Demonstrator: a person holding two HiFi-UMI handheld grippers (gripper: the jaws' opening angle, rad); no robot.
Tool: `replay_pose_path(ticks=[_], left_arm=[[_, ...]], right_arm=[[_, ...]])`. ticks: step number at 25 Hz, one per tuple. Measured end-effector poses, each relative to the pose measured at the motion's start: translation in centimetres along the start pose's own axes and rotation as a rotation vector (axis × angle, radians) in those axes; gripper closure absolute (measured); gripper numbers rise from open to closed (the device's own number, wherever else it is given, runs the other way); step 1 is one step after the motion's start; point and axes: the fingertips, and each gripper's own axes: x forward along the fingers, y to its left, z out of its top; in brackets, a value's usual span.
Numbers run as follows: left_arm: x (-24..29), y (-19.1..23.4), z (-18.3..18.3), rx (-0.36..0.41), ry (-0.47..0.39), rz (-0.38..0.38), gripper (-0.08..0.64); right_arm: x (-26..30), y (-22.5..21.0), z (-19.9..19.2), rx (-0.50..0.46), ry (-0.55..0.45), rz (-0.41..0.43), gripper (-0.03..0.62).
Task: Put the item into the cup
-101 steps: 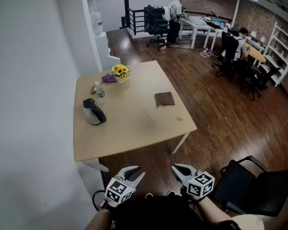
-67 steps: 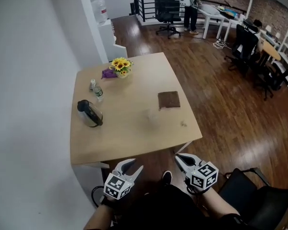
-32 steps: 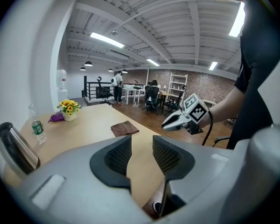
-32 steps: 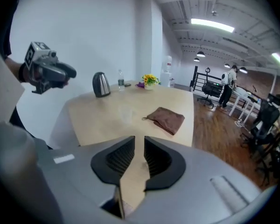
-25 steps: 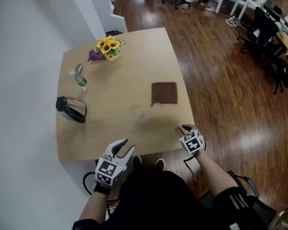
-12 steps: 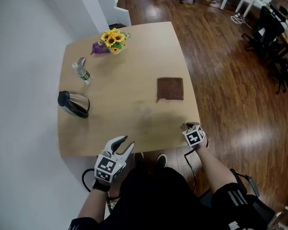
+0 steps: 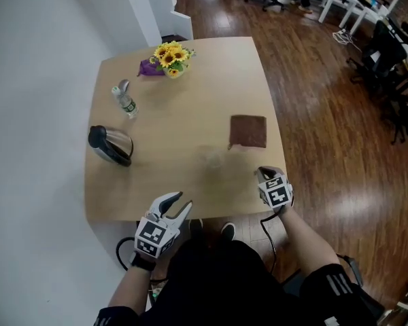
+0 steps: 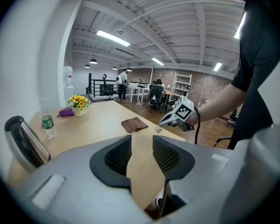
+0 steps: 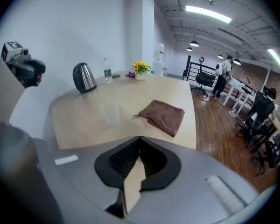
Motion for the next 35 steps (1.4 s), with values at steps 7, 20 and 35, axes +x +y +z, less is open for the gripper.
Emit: replay_pose_path(ticks=[7,20,35], left_arm=[[-1.5,1.8,-0.8,-0.017,-0.01,0.025,0.423],[-4.5,4.9,-3.4,-0.066,0.007,0.071,0.423],[-4.8,5.7,-4.8,-0.091,0.022,0.071,0.423]], right_arm=[[1.1,5.8,9.8,-0.059,-0.131,0.114,0.583],[8.6,11.5,10.3,-0.103,-0.017,0.176,0.583],[11.0,14.2,8.3,-0.099,0.082,0.287,0.483]])
